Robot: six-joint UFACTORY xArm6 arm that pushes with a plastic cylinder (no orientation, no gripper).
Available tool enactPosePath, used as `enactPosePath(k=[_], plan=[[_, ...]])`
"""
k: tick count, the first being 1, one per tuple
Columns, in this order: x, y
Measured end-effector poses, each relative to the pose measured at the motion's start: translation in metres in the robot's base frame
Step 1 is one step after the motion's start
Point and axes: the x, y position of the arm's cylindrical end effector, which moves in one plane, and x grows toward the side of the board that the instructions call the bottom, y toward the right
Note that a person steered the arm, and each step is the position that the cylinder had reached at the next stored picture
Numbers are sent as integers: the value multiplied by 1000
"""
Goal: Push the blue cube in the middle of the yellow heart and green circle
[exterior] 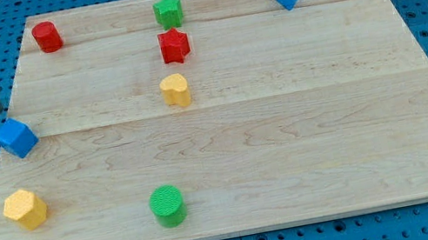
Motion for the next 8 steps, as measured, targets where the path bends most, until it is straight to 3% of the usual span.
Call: enactPosePath(k=[1,2,4,5,6,8], plan=[[32,31],[34,109],[25,32],[46,39],[72,91],[82,189]])
